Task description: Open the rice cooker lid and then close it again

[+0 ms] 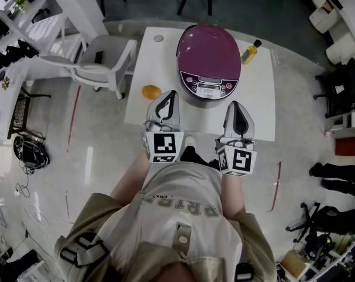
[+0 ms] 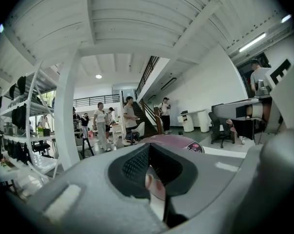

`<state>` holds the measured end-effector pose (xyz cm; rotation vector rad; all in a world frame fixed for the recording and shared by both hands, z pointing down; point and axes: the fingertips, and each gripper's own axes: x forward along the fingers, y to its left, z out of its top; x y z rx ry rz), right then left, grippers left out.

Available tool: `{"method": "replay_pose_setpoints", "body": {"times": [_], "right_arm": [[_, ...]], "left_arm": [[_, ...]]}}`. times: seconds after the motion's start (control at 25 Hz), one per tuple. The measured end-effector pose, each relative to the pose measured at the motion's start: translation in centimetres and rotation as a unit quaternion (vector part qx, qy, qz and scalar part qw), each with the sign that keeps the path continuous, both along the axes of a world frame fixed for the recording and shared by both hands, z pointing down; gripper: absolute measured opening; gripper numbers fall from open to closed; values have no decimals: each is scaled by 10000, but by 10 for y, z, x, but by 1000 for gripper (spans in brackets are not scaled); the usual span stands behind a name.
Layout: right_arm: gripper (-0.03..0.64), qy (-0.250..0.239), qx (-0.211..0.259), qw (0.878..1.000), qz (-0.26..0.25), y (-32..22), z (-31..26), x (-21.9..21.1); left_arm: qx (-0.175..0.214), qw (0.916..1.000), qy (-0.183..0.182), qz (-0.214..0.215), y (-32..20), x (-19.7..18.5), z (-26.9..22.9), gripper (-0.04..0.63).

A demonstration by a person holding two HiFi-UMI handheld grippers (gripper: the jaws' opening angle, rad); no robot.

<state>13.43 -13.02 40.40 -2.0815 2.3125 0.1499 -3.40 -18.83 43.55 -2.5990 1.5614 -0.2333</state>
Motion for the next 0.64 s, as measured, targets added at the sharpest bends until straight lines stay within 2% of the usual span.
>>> {"method": "replay_pose_setpoints", "body": {"times": [0.64], "right_arm": [[0,16,92,9999,36,3,-2,8]], "left_arm": [[-4,10000,-5,-9,2,5,3,9]]}}
